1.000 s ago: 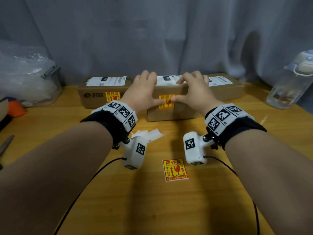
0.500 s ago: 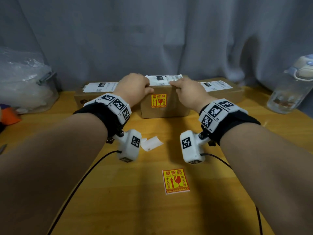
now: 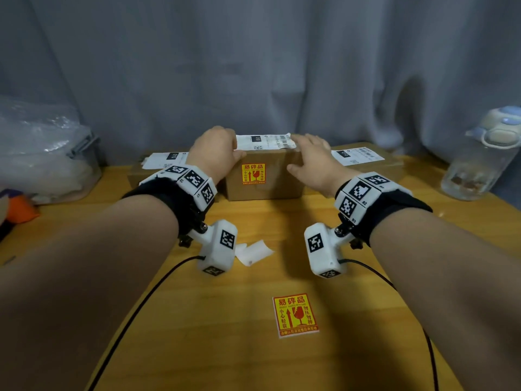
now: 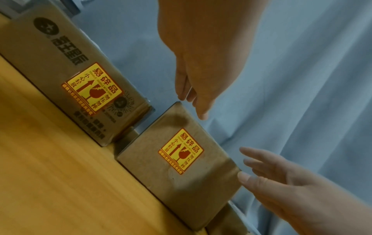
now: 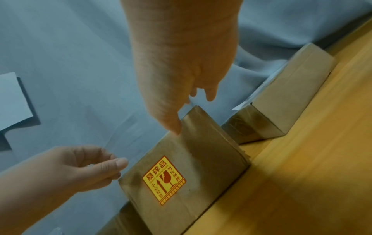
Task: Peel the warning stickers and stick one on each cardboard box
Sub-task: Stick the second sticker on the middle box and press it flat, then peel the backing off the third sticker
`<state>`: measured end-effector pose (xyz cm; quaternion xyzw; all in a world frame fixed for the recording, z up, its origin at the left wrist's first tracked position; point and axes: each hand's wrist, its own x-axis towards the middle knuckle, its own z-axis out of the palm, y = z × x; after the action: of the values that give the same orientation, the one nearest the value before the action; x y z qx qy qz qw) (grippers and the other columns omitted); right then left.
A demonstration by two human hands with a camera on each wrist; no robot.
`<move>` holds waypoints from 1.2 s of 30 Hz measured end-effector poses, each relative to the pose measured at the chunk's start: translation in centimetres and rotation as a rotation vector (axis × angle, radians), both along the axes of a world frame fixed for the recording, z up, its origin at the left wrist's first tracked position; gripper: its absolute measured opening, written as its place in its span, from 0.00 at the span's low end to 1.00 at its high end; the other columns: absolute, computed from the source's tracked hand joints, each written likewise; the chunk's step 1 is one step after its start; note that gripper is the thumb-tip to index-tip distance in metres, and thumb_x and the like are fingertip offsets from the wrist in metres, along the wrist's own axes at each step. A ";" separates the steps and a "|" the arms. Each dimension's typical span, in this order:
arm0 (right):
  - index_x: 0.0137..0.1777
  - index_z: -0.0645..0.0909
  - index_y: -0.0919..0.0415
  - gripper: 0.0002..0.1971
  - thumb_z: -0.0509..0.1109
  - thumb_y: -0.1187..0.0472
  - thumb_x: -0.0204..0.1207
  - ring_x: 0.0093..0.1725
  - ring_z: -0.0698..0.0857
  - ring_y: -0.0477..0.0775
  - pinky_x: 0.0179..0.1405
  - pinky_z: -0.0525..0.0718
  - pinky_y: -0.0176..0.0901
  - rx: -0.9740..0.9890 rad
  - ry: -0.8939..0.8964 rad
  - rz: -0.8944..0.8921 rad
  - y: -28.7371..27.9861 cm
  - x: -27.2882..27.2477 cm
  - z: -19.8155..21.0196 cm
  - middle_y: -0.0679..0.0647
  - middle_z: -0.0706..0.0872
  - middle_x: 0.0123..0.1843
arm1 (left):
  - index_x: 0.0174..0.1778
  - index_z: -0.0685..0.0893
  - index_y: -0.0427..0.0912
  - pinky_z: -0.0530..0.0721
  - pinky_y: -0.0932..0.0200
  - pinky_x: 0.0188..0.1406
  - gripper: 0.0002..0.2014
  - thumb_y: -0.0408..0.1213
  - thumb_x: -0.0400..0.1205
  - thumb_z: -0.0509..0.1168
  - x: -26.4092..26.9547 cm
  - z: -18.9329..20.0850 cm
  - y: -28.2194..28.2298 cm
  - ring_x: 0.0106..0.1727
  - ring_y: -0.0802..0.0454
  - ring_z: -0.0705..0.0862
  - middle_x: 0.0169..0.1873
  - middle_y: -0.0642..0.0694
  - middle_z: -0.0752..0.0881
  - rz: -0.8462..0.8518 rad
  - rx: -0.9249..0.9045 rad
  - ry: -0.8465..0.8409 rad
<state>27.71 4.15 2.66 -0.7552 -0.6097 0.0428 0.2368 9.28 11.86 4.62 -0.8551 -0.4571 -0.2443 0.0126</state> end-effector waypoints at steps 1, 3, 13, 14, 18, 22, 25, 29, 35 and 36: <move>0.82 0.56 0.55 0.33 0.65 0.57 0.79 0.83 0.52 0.61 0.81 0.53 0.52 0.011 -0.001 -0.001 -0.4 -0.1 0.3 0.58 0.59 0.83 | 0.54 0.81 0.38 0.78 0.53 0.49 0.15 0.46 0.80 0.65 -0.2 0.3 -0.5 0.52 0.45 0.81 0.52 0.41 0.82 -0.008 -0.002 -0.029; 0.80 0.59 0.55 0.31 0.65 0.56 0.78 0.81 0.56 0.62 0.79 0.56 0.51 0.036 -0.006 0.000 -1.6 -0.5 1.2 0.57 0.62 0.81 | 0.54 0.82 0.39 0.79 0.52 0.50 0.15 0.47 0.81 0.64 -0.6 1.0 -1.5 0.53 0.45 0.81 0.53 0.41 0.83 -0.040 -0.013 -0.069; 0.53 0.86 0.58 0.09 0.70 0.56 0.77 0.54 0.83 0.51 0.54 0.78 0.41 -0.114 0.054 0.130 -11.5 -3.5 0.5 0.50 0.85 0.50 | 0.47 0.85 0.39 0.81 0.53 0.47 0.13 0.47 0.81 0.64 -2.5 -1.4 -10.0 0.47 0.45 0.83 0.43 0.43 0.86 -0.256 -0.137 -0.030; 0.51 0.87 0.58 0.09 0.71 0.56 0.76 0.52 0.83 0.51 0.53 0.79 0.40 -0.138 0.062 0.132 -12.4 -3.7 -0.1 0.51 0.86 0.49 | 0.48 0.85 0.40 0.81 0.52 0.48 0.13 0.47 0.81 0.63 -2.7 -2.0 -10.7 0.48 0.45 0.83 0.44 0.43 0.86 -0.269 -0.159 -0.013; 0.47 0.87 0.58 0.09 0.75 0.53 0.73 0.42 0.81 0.48 0.42 0.78 0.38 -0.215 0.129 0.121 -15.0 -4.7 -1.5 0.49 0.84 0.40 | 0.51 0.85 0.40 0.79 0.55 0.49 0.13 0.46 0.81 0.63 -3.0 -3.6 -12.9 0.52 0.47 0.82 0.48 0.45 0.86 -0.291 -0.224 -0.018; 0.60 0.81 0.51 0.23 0.77 0.45 0.67 0.57 0.79 0.50 0.57 0.78 0.43 -0.580 0.095 0.204 -16.1 -6.1 -2.2 0.46 0.81 0.53 | 0.51 0.84 0.41 0.77 0.57 0.48 0.13 0.46 0.81 0.63 -3.2 -4.5 -14.3 0.53 0.48 0.82 0.47 0.46 0.85 -0.303 -0.266 -0.015; 0.68 0.72 0.47 0.35 0.80 0.43 0.62 0.67 0.74 0.53 0.72 0.72 0.54 -0.735 0.009 0.213 -15.7 -6.9 -3.0 0.47 0.76 0.64 | 0.51 0.84 0.38 0.79 0.54 0.49 0.15 0.46 0.82 0.62 -3.2 -5.2 -14.5 0.52 0.46 0.82 0.48 0.43 0.86 -0.302 -0.283 -0.024; 0.70 0.71 0.56 0.36 0.80 0.46 0.64 0.61 0.75 0.53 0.63 0.75 0.49 -0.785 -0.119 0.194 -14.8 -7.5 -2.9 0.51 0.78 0.64 | 0.52 0.84 0.38 0.79 0.53 0.48 0.15 0.47 0.82 0.62 -3.5 -5.8 -14.2 0.50 0.45 0.83 0.46 0.42 0.86 -0.296 -0.338 -0.078; 0.43 0.77 0.56 0.09 0.76 0.63 0.71 0.43 0.83 0.53 0.38 0.81 0.42 -0.523 0.258 0.198 -13.8 -6.5 -3.4 0.55 0.84 0.45 | 0.52 0.83 0.37 0.81 0.55 0.43 0.17 0.48 0.83 0.60 -3.5 -6.5 -13.3 0.45 0.49 0.83 0.45 0.42 0.86 -0.329 -0.481 -0.183; 0.45 0.77 0.57 0.10 0.75 0.67 0.71 0.43 0.85 0.56 0.39 0.84 0.45 -0.464 0.382 0.185 -13.6 -6.3 -3.6 0.58 0.85 0.46 | 0.53 0.83 0.37 0.83 0.52 0.48 0.18 0.50 0.83 0.60 -3.5 -6.6 -13.2 0.48 0.48 0.84 0.47 0.42 0.87 -0.351 -0.522 -0.209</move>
<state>21.39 -9.45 -0.94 -0.7086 -0.5942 0.3435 0.1636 5.82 -1.33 -2.01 -0.8655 -0.3488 -0.2037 -0.2961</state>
